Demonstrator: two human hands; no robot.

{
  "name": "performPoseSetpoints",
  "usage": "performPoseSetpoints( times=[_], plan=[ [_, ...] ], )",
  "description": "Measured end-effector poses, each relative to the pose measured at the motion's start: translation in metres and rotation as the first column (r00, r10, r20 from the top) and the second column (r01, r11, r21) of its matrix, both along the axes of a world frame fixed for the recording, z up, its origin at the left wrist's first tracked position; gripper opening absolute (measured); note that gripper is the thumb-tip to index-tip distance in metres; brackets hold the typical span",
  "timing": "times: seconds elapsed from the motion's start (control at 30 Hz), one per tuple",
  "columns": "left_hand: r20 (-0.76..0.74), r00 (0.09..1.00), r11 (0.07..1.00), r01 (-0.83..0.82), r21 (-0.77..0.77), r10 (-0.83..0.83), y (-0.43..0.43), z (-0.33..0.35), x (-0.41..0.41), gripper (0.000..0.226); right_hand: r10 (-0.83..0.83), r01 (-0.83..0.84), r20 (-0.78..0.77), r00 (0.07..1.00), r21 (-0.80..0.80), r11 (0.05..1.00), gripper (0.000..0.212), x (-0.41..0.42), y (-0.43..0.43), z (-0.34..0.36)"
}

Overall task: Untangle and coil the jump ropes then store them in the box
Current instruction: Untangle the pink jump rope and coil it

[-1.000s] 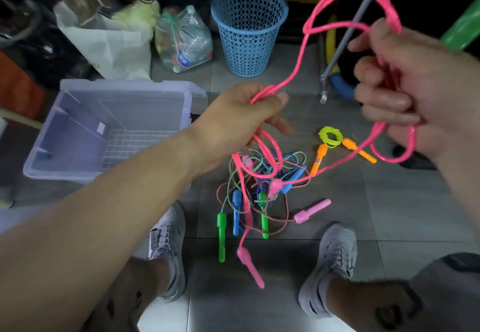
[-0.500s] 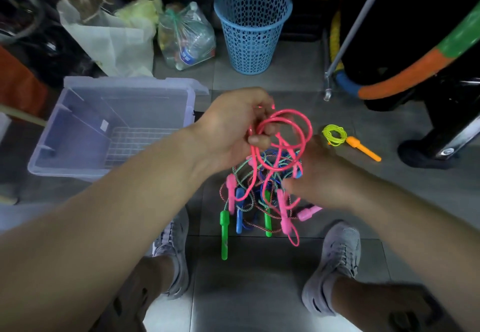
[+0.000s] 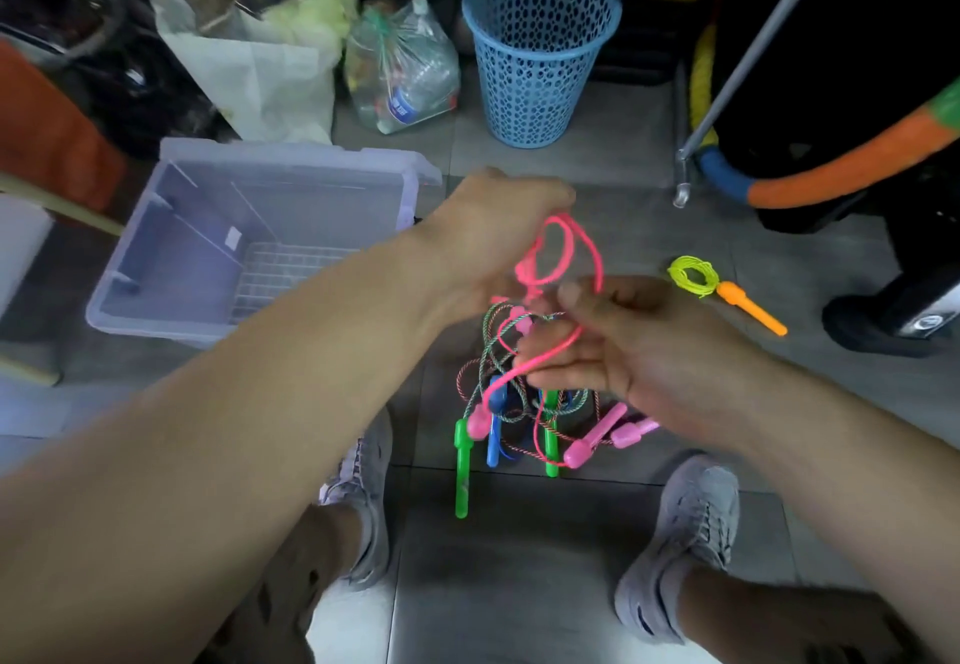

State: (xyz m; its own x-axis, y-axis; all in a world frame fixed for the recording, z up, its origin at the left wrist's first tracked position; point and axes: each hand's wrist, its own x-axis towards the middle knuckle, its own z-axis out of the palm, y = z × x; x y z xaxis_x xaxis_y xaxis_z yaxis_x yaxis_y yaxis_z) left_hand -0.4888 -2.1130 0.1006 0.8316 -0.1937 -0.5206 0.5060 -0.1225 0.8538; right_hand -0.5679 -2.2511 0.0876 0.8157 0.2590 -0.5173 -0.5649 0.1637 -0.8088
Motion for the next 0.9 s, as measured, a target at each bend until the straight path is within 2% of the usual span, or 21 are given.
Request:
performPoseSetpoints(
  times=[0.07, 0.1, 0.13, 0.2, 0.27, 0.33, 0.4, 0.47, 0.53, 0.6, 0.63, 0.7, 0.73, 0.8, 0.9],
  plan=[
    [0.153, 0.973, 0.968, 0.139, 0.208, -0.173, 0.002, -0.004, -0.006, 0.023, -0.084, 0.083, 0.002, 0.996, 0.084, 0.993, 0.031, 0.008, -0.007, 0.013],
    [0.186, 0.951, 0.951, 0.199, 0.237, -0.246, 0.001, -0.004, -0.012, 0.027, -0.126, 0.124, 0.012, 0.992, 0.086, 0.988, 0.027, 0.012, -0.011, 0.016],
    [0.172, 0.941, 0.941, 0.25, 0.226, -0.291, 0.0, -0.003, -0.017, 0.032, -0.168, 0.165, 0.024, 0.986, 0.082, 0.983, 0.023, 0.015, -0.015, 0.017],
    [0.044, 0.921, 0.915, 0.377, 0.146, -0.387, 0.0, 0.001, -0.027, 0.051, -0.236, 0.234, 0.031, 0.971, 0.059, 0.97, 0.021, 0.022, -0.02, 0.016],
    [-0.067, 0.857, 0.855, 0.514, 0.07, -0.511, 0.004, 0.002, -0.03, 0.065, -0.316, 0.316, 0.048, 0.948, -0.003, 0.949, 0.026, 0.028, -0.026, 0.011],
    [-0.076, 0.839, 0.836, 0.544, 0.076, -0.539, 0.011, 0.004, -0.03, 0.058, -0.408, 0.415, 0.084, 0.909, -0.104, 0.904, 0.038, 0.034, -0.034, 0.006],
    [-0.056, 0.851, 0.843, 0.525, 0.113, -0.522, 0.019, 0.001, -0.028, 0.038, -0.419, 0.442, 0.141, 0.897, -0.239, 0.865, 0.045, 0.038, -0.045, 0.001],
    [-0.03, 0.871, 0.865, 0.491, 0.104, -0.491, 0.024, -0.003, -0.028, 0.021, -0.256, 0.303, 0.165, 0.952, -0.419, 0.856, 0.028, 0.037, -0.047, -0.001],
    [0.016, 0.89, 0.89, 0.456, 0.024, -0.456, 0.025, -0.006, -0.03, 0.024, 0.037, 0.058, 0.148, 0.988, -0.588, 0.807, 0.023, 0.028, -0.041, -0.003],
    [0.075, 0.907, 0.907, 0.419, -0.043, -0.415, 0.022, -0.005, -0.031, 0.025, 0.35, -0.123, 0.149, 0.925, -0.755, 0.644, 0.02, 0.018, -0.033, -0.001],
    [0.103, 0.913, 0.915, 0.4, -0.047, -0.394, 0.021, -0.004, -0.03, 0.025, 0.45, -0.165, 0.148, 0.88, -0.794, 0.585, 0.015, 0.014, -0.03, 0.001],
    [0.129, 0.932, 0.938, 0.346, -0.036, -0.339, 0.021, -0.002, -0.026, 0.025, 0.504, -0.156, 0.17, 0.847, -0.826, 0.541, 0.02, 0.017, -0.034, 0.002],
    [0.13, 0.942, 0.948, 0.317, -0.035, -0.31, 0.023, -0.001, -0.024, 0.025, 0.479, -0.095, 0.213, 0.852, -0.837, 0.54, 0.025, 0.02, -0.038, 0.003],
    [0.114, 0.953, 0.957, 0.286, -0.049, -0.279, 0.025, -0.002, -0.022, 0.027, 0.326, 0.085, 0.358, 0.875, -0.777, 0.624, 0.03, 0.028, -0.045, 0.006],
    [0.097, 0.937, 0.939, 0.341, -0.05, -0.335, 0.027, -0.002, -0.025, 0.028, -0.017, 0.268, 0.467, 0.884, -0.477, 0.837, 0.031, 0.031, -0.046, 0.011]
  ],
)
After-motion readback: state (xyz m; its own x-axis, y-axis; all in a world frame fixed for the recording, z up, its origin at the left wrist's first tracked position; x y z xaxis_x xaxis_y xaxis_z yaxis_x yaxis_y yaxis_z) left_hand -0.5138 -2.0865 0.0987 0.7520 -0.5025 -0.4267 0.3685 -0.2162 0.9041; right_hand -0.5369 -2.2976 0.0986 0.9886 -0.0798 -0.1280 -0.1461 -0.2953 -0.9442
